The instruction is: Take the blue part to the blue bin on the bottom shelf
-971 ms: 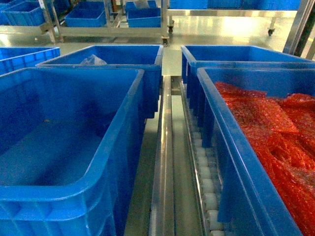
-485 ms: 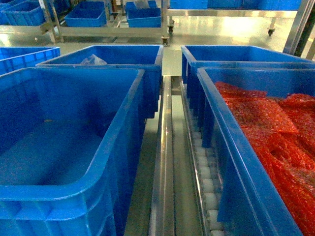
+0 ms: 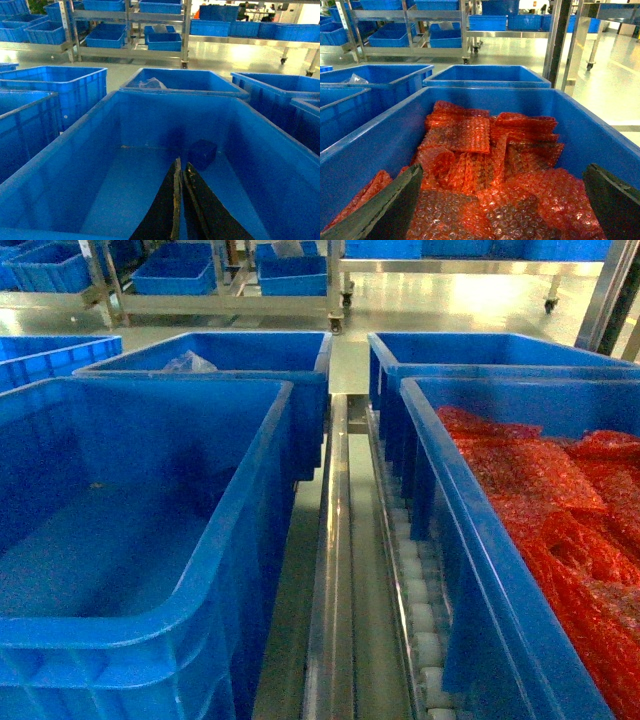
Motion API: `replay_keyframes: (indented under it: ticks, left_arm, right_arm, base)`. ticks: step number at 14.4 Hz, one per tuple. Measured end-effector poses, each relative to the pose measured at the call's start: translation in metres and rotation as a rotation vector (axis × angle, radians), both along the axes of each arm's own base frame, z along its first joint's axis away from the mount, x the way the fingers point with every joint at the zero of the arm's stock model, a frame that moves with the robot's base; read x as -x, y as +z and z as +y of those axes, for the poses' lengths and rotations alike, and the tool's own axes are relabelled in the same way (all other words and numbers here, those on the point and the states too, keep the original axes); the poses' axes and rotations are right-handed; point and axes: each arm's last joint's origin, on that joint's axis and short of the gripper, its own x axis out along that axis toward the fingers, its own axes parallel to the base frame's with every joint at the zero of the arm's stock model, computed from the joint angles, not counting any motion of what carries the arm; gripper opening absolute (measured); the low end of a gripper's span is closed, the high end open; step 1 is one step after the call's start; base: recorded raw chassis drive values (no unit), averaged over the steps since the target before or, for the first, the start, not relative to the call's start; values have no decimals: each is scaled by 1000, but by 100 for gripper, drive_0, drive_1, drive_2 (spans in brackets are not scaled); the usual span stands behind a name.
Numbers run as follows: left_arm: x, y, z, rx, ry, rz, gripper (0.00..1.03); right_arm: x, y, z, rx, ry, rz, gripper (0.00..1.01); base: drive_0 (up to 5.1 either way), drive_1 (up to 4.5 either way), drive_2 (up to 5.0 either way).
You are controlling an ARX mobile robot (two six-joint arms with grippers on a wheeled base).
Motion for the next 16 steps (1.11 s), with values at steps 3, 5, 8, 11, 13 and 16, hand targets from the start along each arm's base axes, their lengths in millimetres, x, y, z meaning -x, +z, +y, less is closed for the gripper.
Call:
replay_keyframes:
  ticks: [3, 5, 8, 11, 13, 16]
  left_arm:
    - [4, 0, 0, 0, 0, 2, 2]
    - [8, -2, 0, 0, 2, 20, 2]
    - [15, -5, 0, -2, -2, 26, 2]
    - [15, -4, 0, -2, 1, 18, 20]
    - [15, -4, 0, -2, 1, 17, 47]
    - [15, -4, 0, -2, 1, 18, 81]
  right_arm:
    - [0, 0, 0, 0, 0, 0, 98]
    - [0, 0, 0, 0, 0, 0, 98]
    - [0, 0, 0, 0, -2, 3, 98]
    - [0, 0, 0, 0, 0, 0, 98]
    - [0, 0, 0, 0, 0, 0, 98]
    - [0, 0, 0, 0, 0, 0, 98]
  base:
    - [0, 0, 0]
    - [0, 0, 0]
    - [0, 0, 0]
    - [0, 0, 0]
    - [0, 0, 0]
    - [0, 0, 0]
